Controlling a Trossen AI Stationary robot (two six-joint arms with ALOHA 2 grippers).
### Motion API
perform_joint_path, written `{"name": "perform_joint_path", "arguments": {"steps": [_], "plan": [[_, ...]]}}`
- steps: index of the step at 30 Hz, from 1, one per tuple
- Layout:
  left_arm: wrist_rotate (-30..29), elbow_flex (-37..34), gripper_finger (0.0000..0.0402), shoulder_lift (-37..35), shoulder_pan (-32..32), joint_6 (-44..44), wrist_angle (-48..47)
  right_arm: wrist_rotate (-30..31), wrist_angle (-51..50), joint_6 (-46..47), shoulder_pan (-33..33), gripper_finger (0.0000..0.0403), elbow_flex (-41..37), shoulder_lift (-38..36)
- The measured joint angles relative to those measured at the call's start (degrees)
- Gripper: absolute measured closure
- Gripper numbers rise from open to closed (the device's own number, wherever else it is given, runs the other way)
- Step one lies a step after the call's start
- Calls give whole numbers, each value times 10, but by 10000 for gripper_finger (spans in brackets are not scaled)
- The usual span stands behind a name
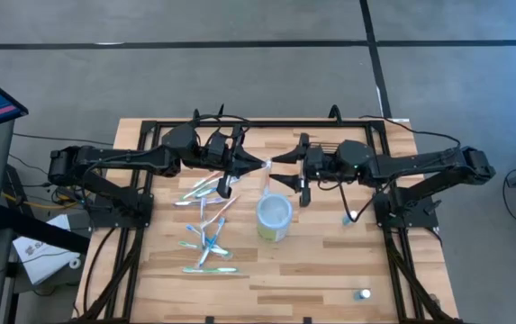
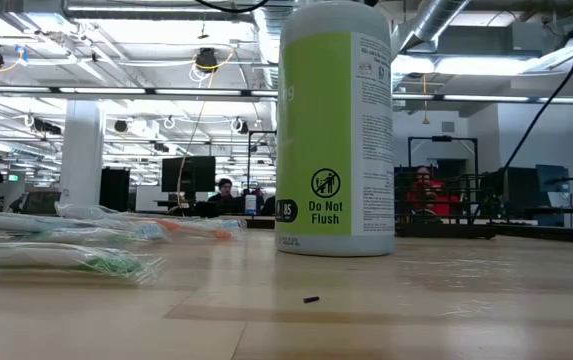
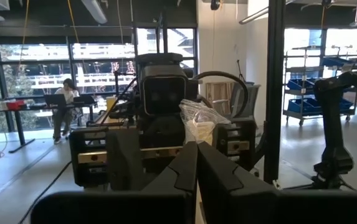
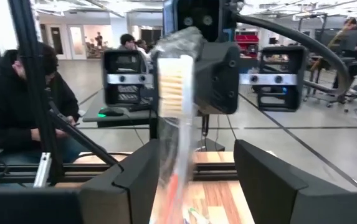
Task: Pick & Place toothbrushing station
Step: Put the orange toothbrush into the wire organizer
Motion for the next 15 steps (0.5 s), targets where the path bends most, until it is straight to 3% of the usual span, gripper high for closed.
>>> {"name": "perform_joint_path", "arguments": {"steps": [15], "plan": [[-9,0,401,0,1,1,-4,-21,43,-2,-2,254,0,36]]}}
